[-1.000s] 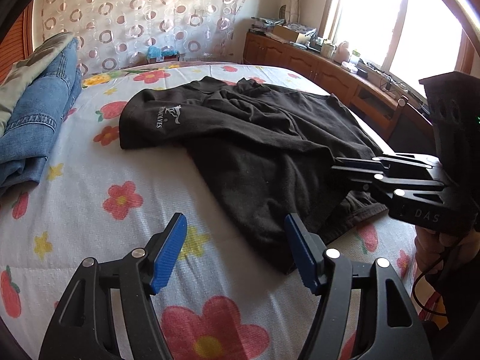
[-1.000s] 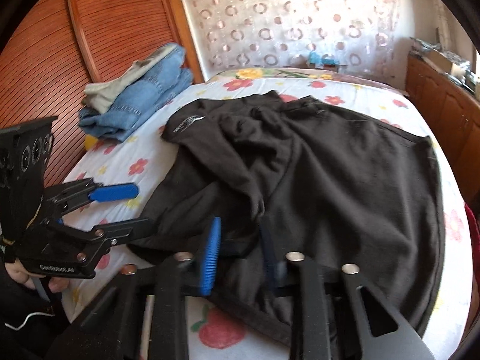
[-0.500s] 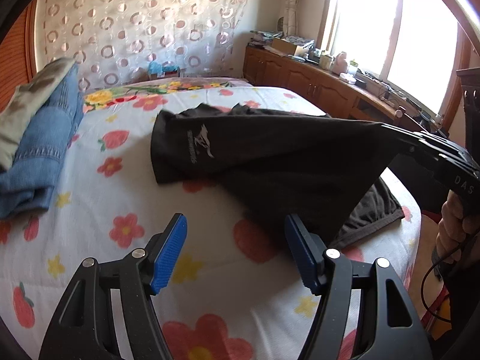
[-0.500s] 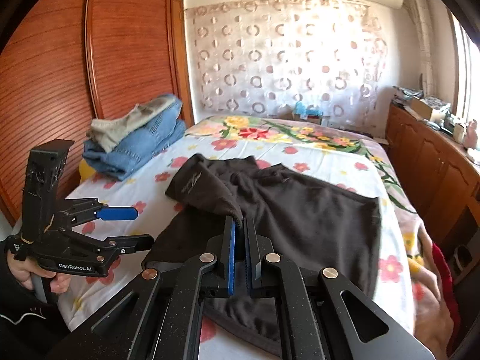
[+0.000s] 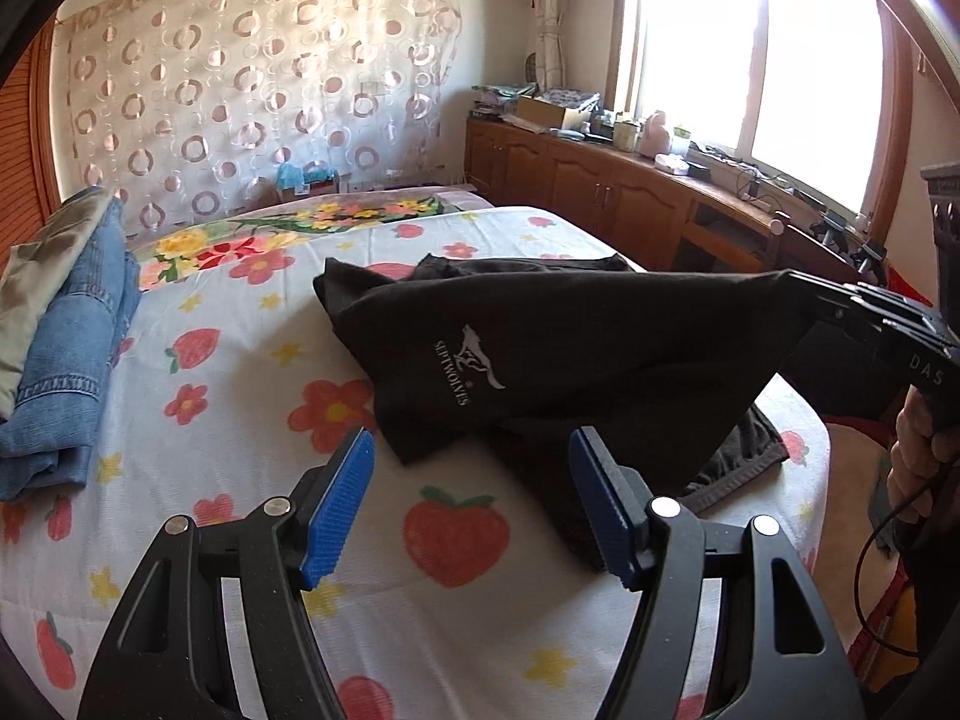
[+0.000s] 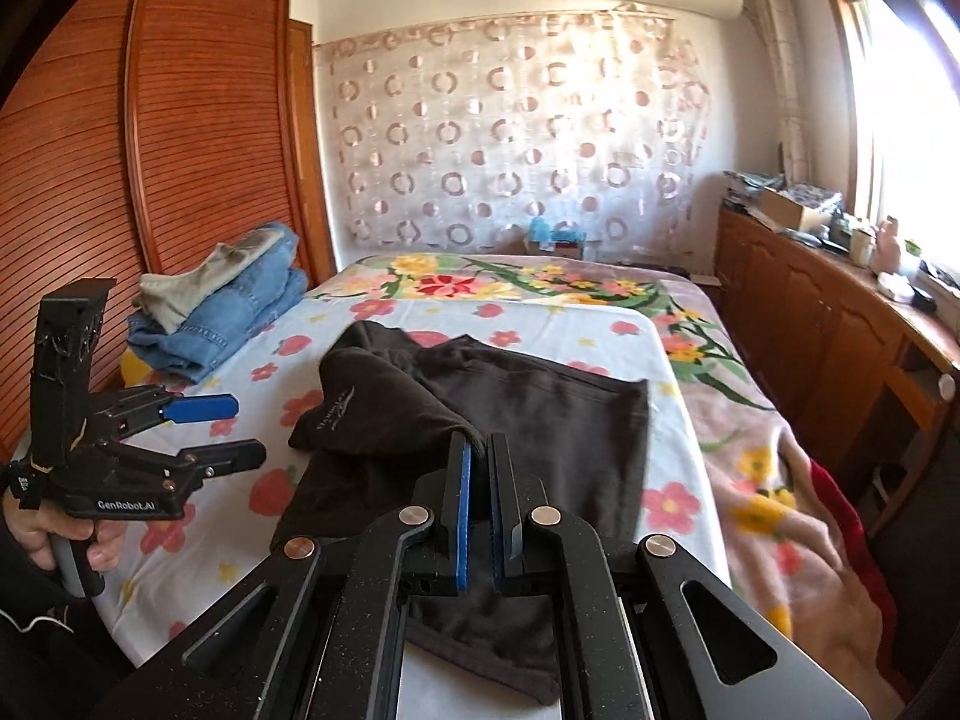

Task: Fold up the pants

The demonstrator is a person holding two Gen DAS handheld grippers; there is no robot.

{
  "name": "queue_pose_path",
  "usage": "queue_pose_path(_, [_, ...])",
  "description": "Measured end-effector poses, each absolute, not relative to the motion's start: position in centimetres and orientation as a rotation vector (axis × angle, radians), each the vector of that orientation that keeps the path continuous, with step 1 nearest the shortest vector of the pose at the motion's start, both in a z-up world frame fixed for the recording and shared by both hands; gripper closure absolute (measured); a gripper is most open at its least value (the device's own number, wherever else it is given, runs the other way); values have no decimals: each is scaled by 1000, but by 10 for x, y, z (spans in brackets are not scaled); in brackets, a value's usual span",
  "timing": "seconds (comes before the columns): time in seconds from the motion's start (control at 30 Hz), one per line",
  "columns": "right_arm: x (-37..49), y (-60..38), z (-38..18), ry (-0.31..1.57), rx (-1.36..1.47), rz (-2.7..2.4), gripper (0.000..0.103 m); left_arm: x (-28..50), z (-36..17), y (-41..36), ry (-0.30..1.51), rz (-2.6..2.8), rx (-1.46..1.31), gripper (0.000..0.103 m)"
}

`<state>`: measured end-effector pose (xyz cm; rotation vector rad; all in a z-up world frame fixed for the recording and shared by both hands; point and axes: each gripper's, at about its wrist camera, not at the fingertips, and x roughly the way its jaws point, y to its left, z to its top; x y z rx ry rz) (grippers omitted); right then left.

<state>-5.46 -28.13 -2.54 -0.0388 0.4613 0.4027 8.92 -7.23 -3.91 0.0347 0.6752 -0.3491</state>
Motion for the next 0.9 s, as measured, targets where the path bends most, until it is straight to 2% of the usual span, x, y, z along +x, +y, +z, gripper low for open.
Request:
queue_pose_path(0.53, [-60,-292,-70,631,28,328,98,87,-45,-92,715,-394,47,34])
queue_pose_path(0.9, [-63,-298,-67,664,25,319,98,86,-53,-98,737,-391,64,34])
